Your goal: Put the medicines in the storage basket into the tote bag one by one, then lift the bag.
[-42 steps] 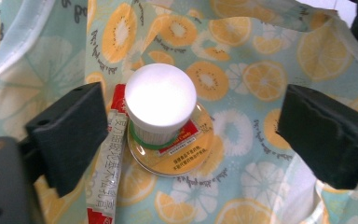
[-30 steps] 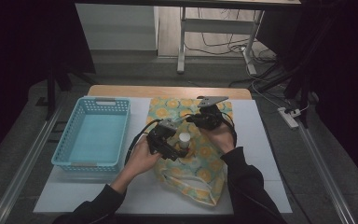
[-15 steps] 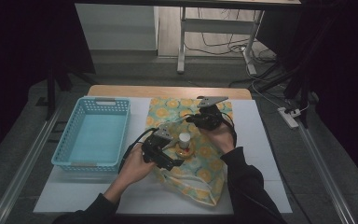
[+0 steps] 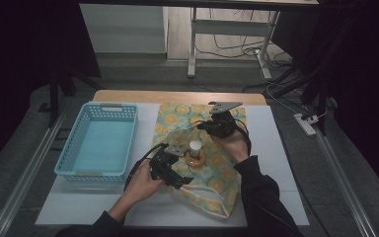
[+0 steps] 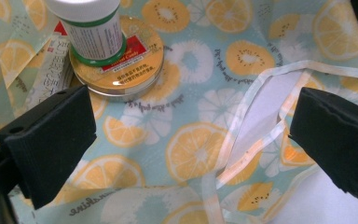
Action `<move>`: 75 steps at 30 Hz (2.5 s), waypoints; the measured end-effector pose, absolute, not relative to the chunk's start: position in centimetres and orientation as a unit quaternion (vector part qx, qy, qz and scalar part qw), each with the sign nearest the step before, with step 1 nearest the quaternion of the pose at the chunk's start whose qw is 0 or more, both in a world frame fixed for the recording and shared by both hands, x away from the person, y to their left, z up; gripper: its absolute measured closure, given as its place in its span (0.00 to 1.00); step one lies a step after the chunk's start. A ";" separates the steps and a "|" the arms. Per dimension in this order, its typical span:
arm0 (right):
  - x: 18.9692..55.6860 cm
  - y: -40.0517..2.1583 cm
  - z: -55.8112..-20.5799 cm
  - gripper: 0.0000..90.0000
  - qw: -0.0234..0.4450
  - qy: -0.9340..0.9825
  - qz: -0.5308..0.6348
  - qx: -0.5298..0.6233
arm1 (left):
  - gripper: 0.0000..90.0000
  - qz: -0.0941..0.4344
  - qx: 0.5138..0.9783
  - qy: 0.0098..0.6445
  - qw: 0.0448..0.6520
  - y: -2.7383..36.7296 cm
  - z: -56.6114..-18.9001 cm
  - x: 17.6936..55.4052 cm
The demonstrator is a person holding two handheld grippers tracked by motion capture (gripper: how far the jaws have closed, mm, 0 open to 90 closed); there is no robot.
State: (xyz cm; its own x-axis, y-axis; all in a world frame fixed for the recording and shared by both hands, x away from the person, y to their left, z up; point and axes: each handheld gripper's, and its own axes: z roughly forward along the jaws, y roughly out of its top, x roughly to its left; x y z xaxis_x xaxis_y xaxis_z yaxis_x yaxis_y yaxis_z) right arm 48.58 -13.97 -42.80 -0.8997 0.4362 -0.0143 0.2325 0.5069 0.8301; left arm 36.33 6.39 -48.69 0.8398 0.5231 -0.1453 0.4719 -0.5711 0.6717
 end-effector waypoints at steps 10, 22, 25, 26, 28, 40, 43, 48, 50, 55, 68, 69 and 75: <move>48.6 -14.0 -42.8 1.00 0.112 0.861 0.457 0.194 | 0.01 0.023 0.890 0.279 0.361 6.4 -49.9 36.1; 48.6 -13.9 -42.9 1.00 0.111 0.863 0.454 0.193 | 0.02 0.015 0.898 0.275 0.342 5.9 -52.0 36.6; 48.5 -13.8 -42.9 1.00 0.111 0.863 0.454 0.192 | 0.03 0.020 0.904 0.271 0.331 5.6 -52.5 36.7; 48.5 -13.8 -42.9 1.00 0.112 0.863 0.454 0.192 | 0.03 0.022 0.906 0.269 0.326 5.5 -52.6 36.7; 48.5 -13.8 -42.9 1.00 0.111 0.863 0.454 0.192 | 0.04 0.028 0.908 0.272 0.318 5.3 -52.9 36.7; 48.5 -13.7 -43.0 1.00 0.111 0.863 0.453 0.192 | 0.31 0.056 0.922 0.238 0.300 4.7 -52.8 36.2; 48.5 -13.7 -43.0 1.00 0.111 0.863 0.453 0.192 | 0.47 0.051 0.923 0.234 0.302 4.6 -52.6 36.1; 48.5 -13.7 -43.0 1.00 0.111 0.864 0.452 0.192 | 0.67 0.048 0.919 0.245 0.304 4.8 -52.5 36.3; 48.5 -13.6 -43.0 1.00 0.111 0.864 0.452 0.191 | 0.74 0.046 0.919 0.250 0.302 4.8 -52.5 36.5; 48.5 -13.6 -43.1 1.00 0.111 0.864 0.452 0.191 | 0.93 0.033 0.917 0.261 0.301 4.8 -52.4 36.7; 48.5 -13.6 -43.0 1.00 0.104 0.866 0.450 0.191 | 1.00 0.010 0.902 0.307 0.305 4.7 -51.7 36.9; 48.5 -13.6 -43.0 1.00 0.103 0.866 0.450 0.191 | 1.00 0.009 0.901 0.308 0.307 4.8 -51.6 36.9; 48.4 -13.6 -42.7 1.00 0.093 0.865 0.454 0.190 | 1.00 0.004 0.899 0.299 0.320 5.0 -50.4 36.8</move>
